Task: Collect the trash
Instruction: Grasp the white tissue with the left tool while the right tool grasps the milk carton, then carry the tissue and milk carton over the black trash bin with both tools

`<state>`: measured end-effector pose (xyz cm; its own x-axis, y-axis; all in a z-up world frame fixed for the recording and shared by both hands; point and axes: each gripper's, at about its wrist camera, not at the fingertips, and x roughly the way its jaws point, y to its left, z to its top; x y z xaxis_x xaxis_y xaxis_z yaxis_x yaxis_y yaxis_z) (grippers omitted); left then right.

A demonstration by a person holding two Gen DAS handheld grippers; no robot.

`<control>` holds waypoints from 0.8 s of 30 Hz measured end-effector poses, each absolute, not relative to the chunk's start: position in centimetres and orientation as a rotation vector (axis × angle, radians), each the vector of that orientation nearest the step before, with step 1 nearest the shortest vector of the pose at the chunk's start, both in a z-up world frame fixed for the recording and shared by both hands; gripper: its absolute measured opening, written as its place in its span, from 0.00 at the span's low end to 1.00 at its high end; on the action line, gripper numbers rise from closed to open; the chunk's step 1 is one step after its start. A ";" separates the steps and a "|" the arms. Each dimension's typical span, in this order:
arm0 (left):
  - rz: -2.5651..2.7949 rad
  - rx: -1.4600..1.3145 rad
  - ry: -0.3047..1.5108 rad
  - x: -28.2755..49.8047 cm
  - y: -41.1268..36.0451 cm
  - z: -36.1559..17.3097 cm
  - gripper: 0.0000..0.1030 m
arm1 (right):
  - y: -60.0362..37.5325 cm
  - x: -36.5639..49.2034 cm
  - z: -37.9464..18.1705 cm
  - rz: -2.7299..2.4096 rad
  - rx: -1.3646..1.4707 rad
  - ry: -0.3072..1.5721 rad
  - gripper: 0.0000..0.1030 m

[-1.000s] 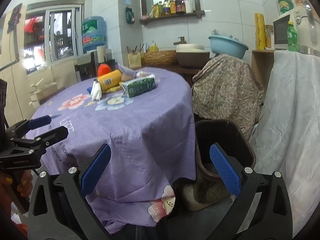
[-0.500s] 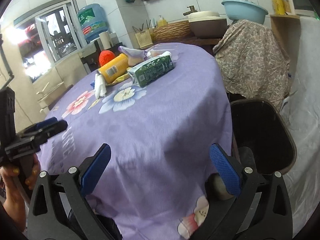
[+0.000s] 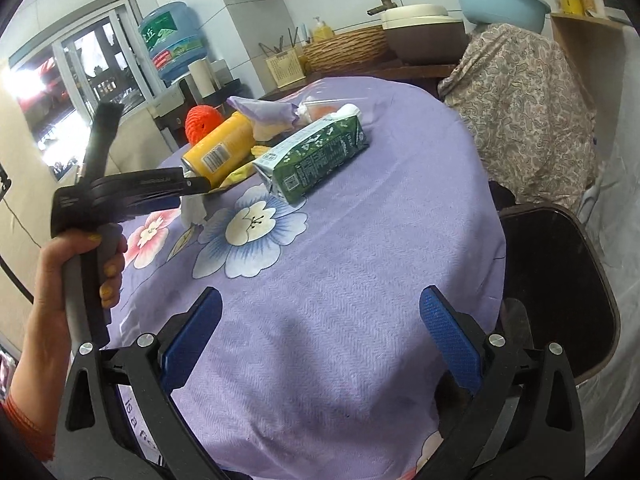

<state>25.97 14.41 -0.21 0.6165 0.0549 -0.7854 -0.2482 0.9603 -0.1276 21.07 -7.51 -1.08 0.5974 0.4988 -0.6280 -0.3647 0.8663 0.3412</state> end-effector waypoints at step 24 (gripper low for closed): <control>0.154 -0.171 0.756 19.9 14.2 0.9 0.11 | -0.1 39.9 -1.7 0.324 0.509 1.141 0.70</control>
